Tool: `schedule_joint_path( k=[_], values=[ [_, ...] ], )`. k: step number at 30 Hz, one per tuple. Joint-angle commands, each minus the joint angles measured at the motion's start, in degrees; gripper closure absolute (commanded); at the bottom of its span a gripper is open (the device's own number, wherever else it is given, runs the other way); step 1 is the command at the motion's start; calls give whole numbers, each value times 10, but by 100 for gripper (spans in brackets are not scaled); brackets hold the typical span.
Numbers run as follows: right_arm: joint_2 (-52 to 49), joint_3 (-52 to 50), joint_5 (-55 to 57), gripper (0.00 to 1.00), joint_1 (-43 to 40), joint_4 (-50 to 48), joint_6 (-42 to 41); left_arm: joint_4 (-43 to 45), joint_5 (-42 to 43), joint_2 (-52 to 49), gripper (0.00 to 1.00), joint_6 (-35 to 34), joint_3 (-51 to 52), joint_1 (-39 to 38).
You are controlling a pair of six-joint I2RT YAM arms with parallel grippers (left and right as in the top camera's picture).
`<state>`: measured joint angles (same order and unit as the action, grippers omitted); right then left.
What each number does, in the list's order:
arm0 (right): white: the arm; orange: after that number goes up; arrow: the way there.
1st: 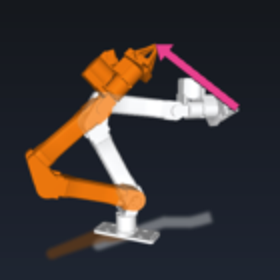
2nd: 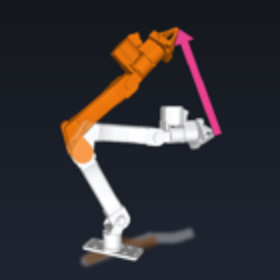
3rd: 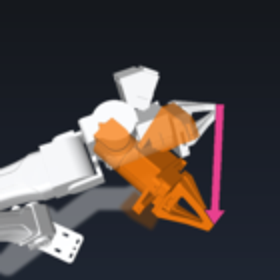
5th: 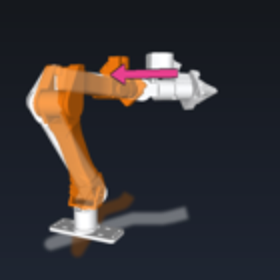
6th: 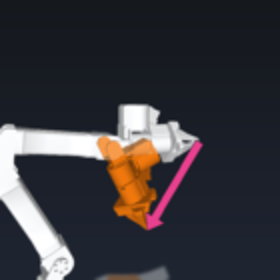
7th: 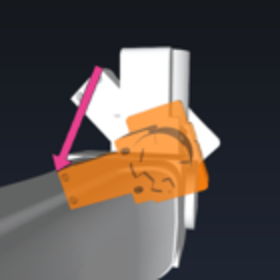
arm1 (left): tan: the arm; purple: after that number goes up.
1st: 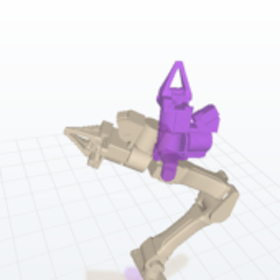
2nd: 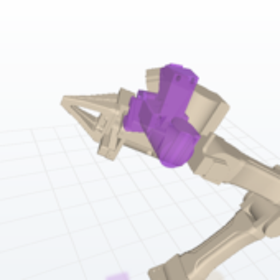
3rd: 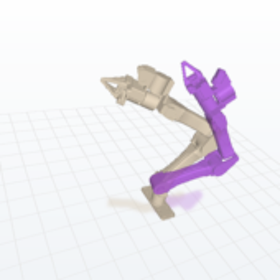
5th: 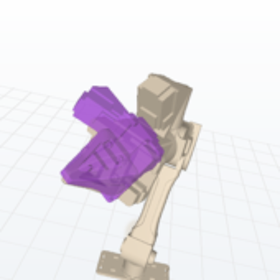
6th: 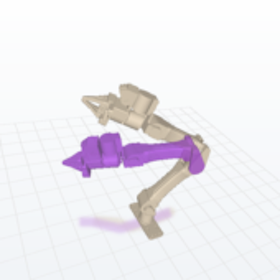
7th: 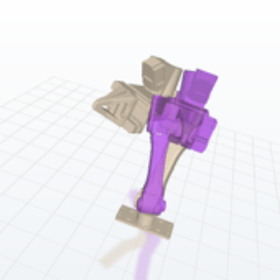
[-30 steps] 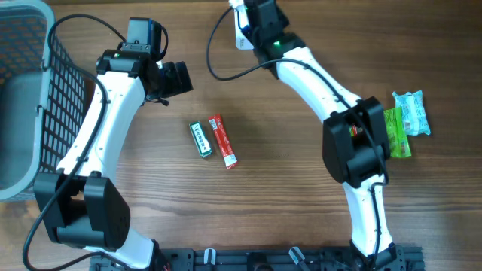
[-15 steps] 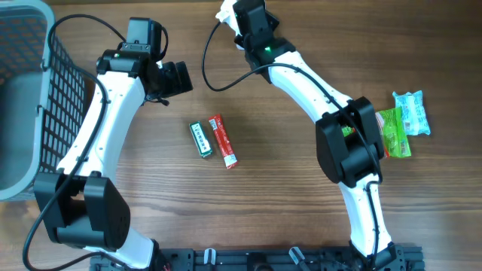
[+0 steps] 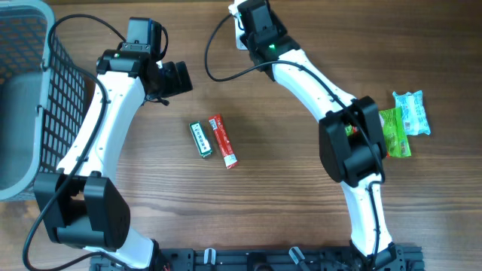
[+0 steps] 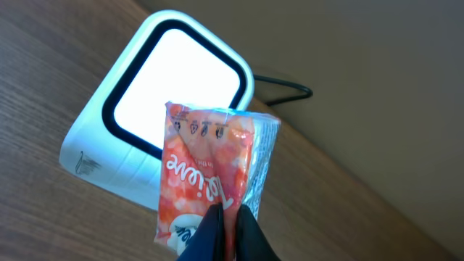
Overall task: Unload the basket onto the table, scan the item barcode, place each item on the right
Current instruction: 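Carry the red tissue pack right toward the scanned items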
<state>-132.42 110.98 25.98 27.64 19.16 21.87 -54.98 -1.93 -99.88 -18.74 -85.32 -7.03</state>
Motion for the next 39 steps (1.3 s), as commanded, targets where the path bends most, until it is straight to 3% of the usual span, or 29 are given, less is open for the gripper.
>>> schedule_joint_path(
  k=[1, 6, 11, 15, 22, 23, 24, 25, 26, 31, 36, 39],
  values=[
    [127, 11, -1, 95, -3, 160, -79, 2, -7, -3, 0, 3, 3, 1],
    [214, 11, -26, 92, -12, 486, -233, 2, -7, -3, 0, 3, 3, 1],
    [215, -19, -27, 92, -59, 610, -316, 2, -7, -3, 0, 3, 3, 1],
    [213, -79, -27, 89, -111, 590, -328, 2, -7, -3, 0, 3, 3, 1],
    [213, -236, -27, 89, -211, 471, -320, 2, -7, -3, 0, 3, 3, 1],
    [213, -252, -29, 74, -222, 451, -309, 2, -7, -3, 0, 3, 3, 1],
    [213, -259, -31, 47, -227, 443, -306, 2, -7, -3, 0, 3, 3, 1],
    [213, -264, -35, 31, -235, 439, -302, 2, -7, -3, 0, 3, 3, 1],
    [213, -264, -42, 27, -238, 436, -278, 2, -7, -3, 0, 3, 3, 1],
    [235, -205, -96, 27, -216, 468, -263, 2, -7, -3, 0, 3, 3, 1],
    [282, -188, -435, 27, -132, 446, -233, 2, -7, -3, 0, 3, 3, 1],
    [278, -197, -493, 27, -51, 384, -240, 2, -7, -3, 0, 3, 3, 1]
  ],
)
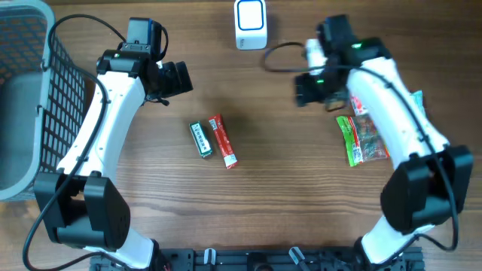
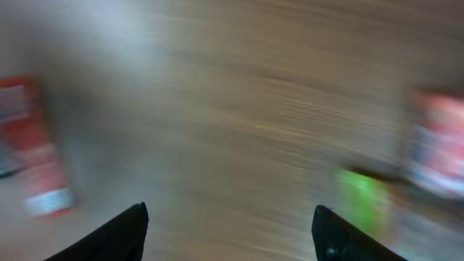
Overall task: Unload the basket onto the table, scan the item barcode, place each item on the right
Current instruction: 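Carry the red tissue pack right toward the scanned items, then move the right gripper left and grasp the long red sachet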
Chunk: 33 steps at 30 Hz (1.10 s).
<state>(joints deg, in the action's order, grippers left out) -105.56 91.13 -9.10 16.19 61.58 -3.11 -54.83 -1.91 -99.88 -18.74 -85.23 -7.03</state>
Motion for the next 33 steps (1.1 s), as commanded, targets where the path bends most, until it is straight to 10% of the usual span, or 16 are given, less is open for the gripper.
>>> schedule_joint_path(
  k=[1, 13, 26, 33],
  values=[
    [8, -7, -140, 27, 88, -64, 9, 0, -7, -3, 0, 3, 2, 1],
    [8, -175, -70, 33, 260, -251, -107, 0, -7, -3, 0, 3, 2, 1],
    [8, -290, 138, 67, 353, -429, -165, 0, -7, -3, 0, 3, 2, 1],
    [-12, -290, 297, 56, 428, -445, -144, 0, -7, -3, 0, 3, 2, 1]
  ],
)
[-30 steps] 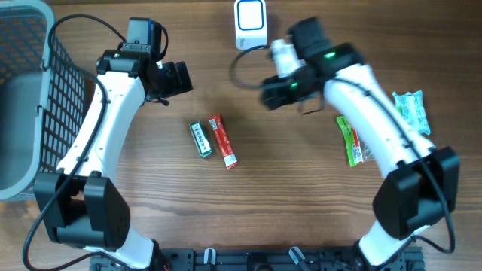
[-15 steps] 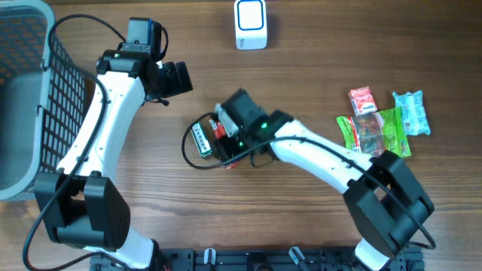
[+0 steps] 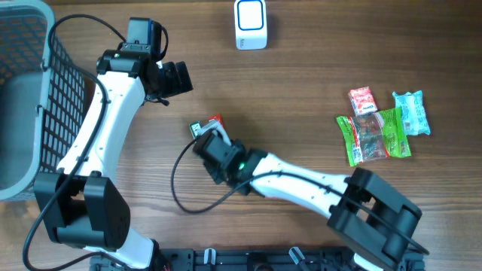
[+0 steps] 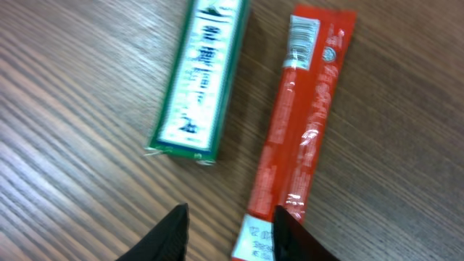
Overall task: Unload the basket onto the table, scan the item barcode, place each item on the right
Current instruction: 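Move the right gripper left and grasp the long red sachet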
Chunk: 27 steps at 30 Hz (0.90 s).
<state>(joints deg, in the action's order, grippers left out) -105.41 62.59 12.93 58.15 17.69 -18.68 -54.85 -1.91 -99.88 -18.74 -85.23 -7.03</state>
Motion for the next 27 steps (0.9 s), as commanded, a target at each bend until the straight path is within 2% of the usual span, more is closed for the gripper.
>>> schedule_joint_path(
  k=[1, 8, 10, 14, 27],
  values=[
    [-17, -5, 77, 55, 6, -5, 11, 0, -7, -3, 0, 3, 2, 1],
    [-20, -5, 77, 55, -8, 12, 28, 0, -7, -3, 0, 3, 2, 1],
    [-21, -5, 69, 53, -8, 27, 40, 0, -7, -3, 0, 3, 2, 1],
    [-21, -5, 20, 52, -9, 24, 97, 0, -7, -3, 0, 3, 2, 1],
    [-21, 0, 17, 47, -19, 51, 159, 0, -7, -3, 0, 3, 2, 1]
  ],
)
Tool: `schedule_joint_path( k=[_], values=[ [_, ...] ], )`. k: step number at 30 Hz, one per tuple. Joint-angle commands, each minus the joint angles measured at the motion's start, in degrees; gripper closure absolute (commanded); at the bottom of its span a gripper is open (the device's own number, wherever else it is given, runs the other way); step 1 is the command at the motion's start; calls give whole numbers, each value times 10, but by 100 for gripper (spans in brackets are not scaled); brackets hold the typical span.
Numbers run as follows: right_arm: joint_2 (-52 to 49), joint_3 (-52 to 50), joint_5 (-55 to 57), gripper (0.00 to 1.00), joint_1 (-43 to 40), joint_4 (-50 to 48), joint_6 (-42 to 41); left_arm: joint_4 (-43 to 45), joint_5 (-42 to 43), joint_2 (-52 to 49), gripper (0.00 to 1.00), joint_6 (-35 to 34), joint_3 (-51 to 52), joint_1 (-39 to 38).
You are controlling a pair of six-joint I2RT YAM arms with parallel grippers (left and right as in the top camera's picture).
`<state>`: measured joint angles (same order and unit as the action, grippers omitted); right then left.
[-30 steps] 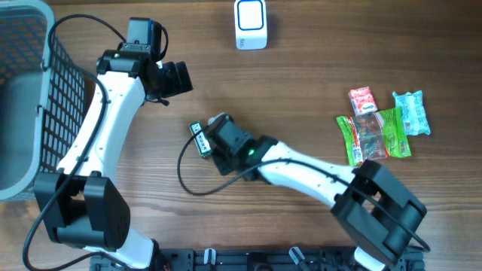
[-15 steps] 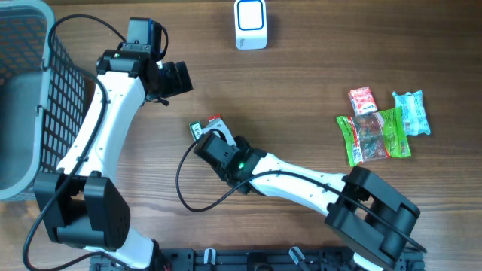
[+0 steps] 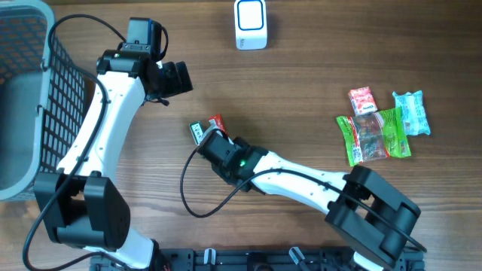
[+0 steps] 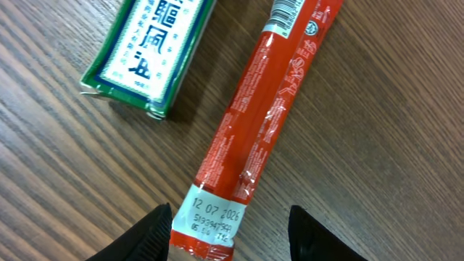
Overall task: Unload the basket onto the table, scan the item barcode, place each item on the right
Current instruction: 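Move the right gripper left and grasp the long red sachet, then drag the red sachet right across the table with the right gripper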
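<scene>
A long red packet [image 4: 270,109] lies flat on the wooden table, its white date-stamped end toward the camera. My right gripper [image 4: 230,235] is open wide, one finger on each side of that end, just above it. In the overhead view the right gripper [image 3: 218,147] covers most of the red packet [image 3: 217,120]. A green box [image 4: 148,54] lies next to the packet on its left. The white scanner [image 3: 250,25] stands at the table's far edge. My left gripper [image 3: 177,77] hangs over the table at the left, away from the items; its jaws do not show.
A grey wire basket [image 3: 45,98] stands at the left edge. At the right lie a pink packet [image 3: 361,100], green snack bags [image 3: 376,135] and a pale blue bag [image 3: 412,111]. The scanner's cable is hidden.
My right gripper has shifted from between the green box and the red packet to over the red packet's near end, and its fingers stand wider apart. The left arm has not moved.
My right gripper first held a pink packet up to the lit scanner. Then it was open near the pile at the right, the pink packet lying there. After that it was low over the green box and red packet, and now straddles the red packet's end.
</scene>
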<state>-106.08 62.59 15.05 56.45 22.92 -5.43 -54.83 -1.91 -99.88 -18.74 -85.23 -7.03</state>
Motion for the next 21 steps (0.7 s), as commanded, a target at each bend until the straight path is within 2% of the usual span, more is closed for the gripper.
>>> schedule_joint_path(
  k=[1, 8, 15, 16, 19, 21],
  values=[
    [-14, 0, 0, 46, -2, -2, 38, 0, -7, -3, 0, 3, 2, 1],
    [-44, 0, 21, 44, -3, -8, 69, 0, -7, -3, 0, 3, 2, 1],
    [-44, -1, 20, 46, -36, 19, 33, 0, -7, -3, 0, 3, 2, 1],
    [-44, -1, 11, 51, -45, 28, 24, 0, -7, -3, 0, 3, 2, 1],
    [-44, -1, -51, 81, -83, 45, 24, 0, -7, -3, 0, 3, 2, 1],
    [-44, -1, -73, 95, -102, 56, 24, 0, -7, -3, 0, 3, 2, 1]
  ],
)
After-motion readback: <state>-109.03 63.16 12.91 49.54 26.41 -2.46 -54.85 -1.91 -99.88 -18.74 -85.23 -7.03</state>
